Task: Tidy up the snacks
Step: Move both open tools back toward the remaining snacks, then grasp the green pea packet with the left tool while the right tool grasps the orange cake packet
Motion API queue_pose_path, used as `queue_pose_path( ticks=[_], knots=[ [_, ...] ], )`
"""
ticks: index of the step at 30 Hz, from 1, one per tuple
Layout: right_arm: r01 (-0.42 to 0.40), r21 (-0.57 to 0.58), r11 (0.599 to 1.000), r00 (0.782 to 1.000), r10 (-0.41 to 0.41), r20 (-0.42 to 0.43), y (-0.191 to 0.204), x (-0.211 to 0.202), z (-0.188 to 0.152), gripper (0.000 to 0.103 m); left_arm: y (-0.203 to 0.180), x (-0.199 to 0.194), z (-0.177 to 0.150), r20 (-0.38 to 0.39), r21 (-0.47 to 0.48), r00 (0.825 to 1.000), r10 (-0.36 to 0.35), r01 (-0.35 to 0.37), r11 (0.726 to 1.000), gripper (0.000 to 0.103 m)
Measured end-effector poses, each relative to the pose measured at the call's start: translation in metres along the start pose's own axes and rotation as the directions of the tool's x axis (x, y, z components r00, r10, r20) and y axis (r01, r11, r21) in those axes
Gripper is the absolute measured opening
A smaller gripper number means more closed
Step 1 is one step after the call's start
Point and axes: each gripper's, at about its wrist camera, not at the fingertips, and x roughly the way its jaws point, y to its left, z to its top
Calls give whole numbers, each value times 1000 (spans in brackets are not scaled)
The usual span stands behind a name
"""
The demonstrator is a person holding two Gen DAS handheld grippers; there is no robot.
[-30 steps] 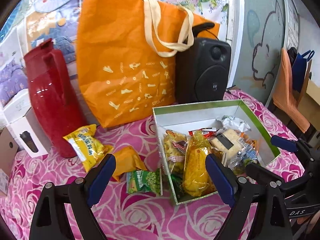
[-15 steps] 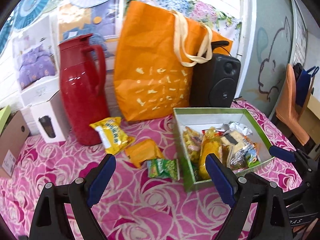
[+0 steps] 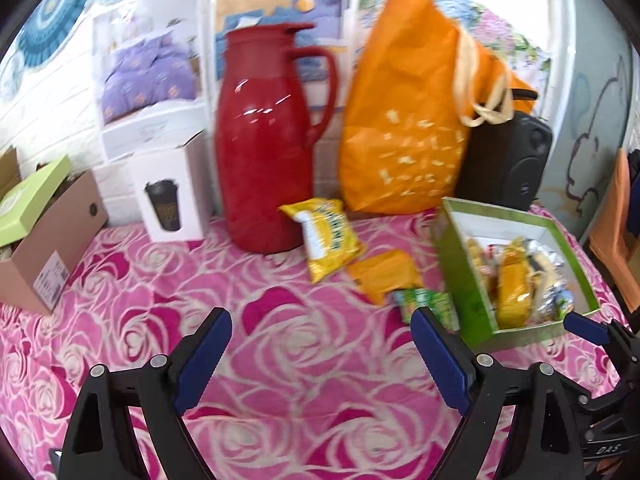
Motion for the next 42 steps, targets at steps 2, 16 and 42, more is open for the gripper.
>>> queue_pose_path(
  ticks=[2,16,42],
  knots=[
    [-25,1,1000,999,25,-22,8,8,-1,102,9,5,-2,-8,-9,1000,3,-3,1000,93],
    [14,-32,999,996,-17,-82,8,31,2,55,-24,64,-6,-153,20,957,-249,254,967,69],
    [28,-54,998,999,-30,-35,-1,45,33,55,-27,89,-13,-203,-5,919,-338,345,939,7]
  ],
)
